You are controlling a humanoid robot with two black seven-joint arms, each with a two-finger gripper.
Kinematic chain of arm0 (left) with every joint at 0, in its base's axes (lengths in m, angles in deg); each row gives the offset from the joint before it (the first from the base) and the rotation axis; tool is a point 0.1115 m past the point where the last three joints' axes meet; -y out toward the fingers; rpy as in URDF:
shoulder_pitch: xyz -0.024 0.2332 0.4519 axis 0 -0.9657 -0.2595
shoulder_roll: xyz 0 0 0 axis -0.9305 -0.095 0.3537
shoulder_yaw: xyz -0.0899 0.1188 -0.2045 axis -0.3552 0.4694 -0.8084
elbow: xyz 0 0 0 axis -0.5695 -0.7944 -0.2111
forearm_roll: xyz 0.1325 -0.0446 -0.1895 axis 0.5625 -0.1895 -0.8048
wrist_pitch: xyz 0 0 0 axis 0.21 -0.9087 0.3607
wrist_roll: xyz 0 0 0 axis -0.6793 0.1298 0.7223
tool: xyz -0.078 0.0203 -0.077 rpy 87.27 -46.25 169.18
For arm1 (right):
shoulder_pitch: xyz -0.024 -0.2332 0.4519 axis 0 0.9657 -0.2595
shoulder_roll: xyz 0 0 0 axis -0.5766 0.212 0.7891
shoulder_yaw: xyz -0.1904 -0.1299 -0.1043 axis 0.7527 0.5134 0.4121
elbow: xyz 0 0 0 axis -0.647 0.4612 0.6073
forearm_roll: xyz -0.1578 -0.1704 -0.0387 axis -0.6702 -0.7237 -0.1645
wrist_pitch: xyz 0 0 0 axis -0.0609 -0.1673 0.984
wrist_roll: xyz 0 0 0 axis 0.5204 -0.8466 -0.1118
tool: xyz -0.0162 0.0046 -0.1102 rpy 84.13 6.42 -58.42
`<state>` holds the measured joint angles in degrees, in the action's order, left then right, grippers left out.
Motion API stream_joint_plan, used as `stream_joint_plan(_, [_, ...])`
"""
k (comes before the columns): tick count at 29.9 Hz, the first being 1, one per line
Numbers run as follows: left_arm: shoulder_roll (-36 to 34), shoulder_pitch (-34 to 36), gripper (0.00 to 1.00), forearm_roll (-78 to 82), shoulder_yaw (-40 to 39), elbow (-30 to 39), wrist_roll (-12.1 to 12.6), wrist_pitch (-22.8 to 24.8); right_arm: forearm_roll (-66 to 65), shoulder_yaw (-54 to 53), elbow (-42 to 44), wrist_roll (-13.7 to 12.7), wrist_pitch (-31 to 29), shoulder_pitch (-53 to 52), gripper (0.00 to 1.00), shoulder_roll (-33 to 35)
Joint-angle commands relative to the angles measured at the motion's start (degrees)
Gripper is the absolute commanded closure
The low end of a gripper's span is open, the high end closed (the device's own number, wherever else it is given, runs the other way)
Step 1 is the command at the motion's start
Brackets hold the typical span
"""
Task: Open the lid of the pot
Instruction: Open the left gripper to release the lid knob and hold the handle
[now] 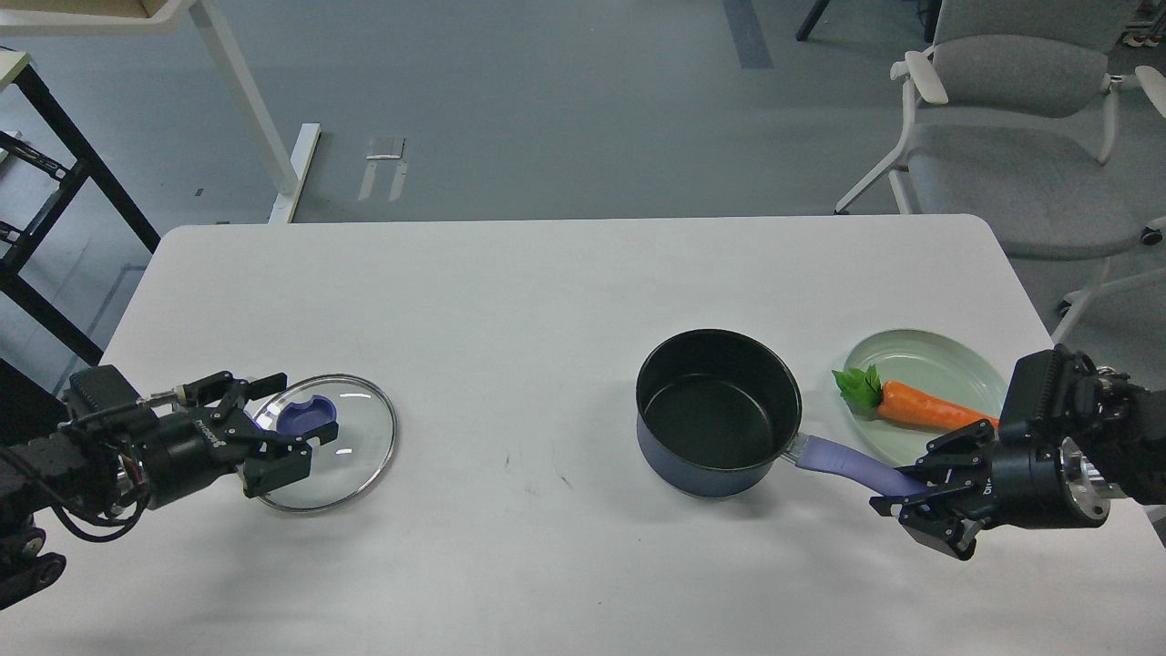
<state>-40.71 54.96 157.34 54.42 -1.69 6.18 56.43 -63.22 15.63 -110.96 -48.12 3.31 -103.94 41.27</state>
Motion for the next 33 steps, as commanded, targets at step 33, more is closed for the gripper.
stream_joint_plan(33, [-1.62, 2.82, 0.01, -3.20, -0.26, 4.27, 0.00, 1.75, 2.90, 0.02, 1.58, 0.00, -0.01, -1.56, 0.66, -5.09])
